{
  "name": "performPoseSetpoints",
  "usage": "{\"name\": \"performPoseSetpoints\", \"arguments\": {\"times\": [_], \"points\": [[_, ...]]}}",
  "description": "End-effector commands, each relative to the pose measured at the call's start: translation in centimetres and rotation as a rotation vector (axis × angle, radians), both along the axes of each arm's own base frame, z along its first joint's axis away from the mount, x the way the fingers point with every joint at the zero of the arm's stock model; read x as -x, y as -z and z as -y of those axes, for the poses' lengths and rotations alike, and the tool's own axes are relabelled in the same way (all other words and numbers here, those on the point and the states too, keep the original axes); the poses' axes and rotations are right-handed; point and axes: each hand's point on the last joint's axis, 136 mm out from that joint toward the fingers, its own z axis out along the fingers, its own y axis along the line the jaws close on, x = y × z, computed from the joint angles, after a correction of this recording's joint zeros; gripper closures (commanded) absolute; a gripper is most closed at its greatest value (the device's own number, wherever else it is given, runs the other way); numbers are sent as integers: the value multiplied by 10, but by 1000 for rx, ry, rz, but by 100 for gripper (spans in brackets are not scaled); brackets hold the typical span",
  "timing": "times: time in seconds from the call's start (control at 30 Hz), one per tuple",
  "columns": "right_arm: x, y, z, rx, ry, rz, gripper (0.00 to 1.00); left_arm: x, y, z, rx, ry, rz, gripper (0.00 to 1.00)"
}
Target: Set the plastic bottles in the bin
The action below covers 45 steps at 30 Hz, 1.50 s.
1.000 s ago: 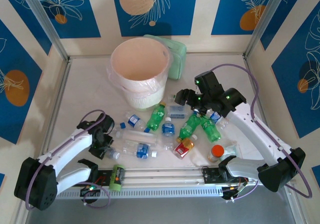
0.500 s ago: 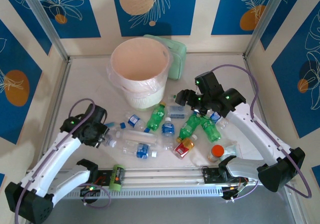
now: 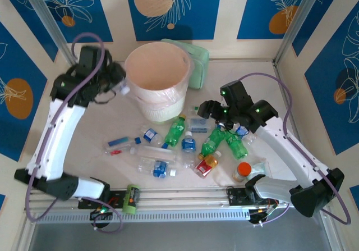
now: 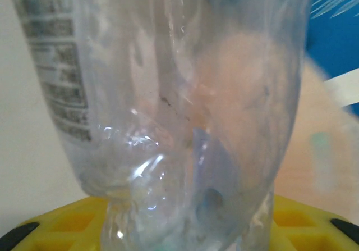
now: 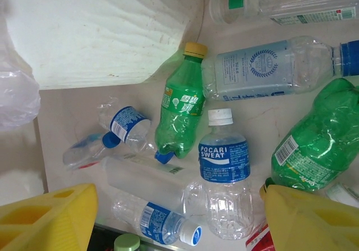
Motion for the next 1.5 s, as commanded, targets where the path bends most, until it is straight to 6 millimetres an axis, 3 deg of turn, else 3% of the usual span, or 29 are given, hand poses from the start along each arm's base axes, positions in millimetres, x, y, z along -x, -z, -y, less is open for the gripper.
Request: {"name": "performPoseSetpoints", "arguments": {"times": [0.0,0.1,0.27,0.53,0.83,0.97,1.13,1.3,1.47], "points": [[9,-2,4,-21,9,-16,22,-32,-28,27,-66,174,71,53],[11,-1,6,-22,20,-20,22,-56,-33,55,-23,273,95,52],[16,4,12,-13,33,-34,22,-83,1,85,42,344,10,52],[22,10,20,-8,55,-53,22,-90,40,101,21,376,-90,45],[16,7,19,-7,56,-47,21,-79,49,112,-10,416,-105,30],[15,6,20,-3,57,-46,21,-71,40,117,-42,437,-76,26],[15,3,26,14,70,-35,20,-57,15,120,-61,456,12,25],[13,1,41,38,110,-32,20,-33,-6,121,-3,499,136,25],[15,11,77,107,230,-92,19,2,-7,107,-1,533,189,25]]}}
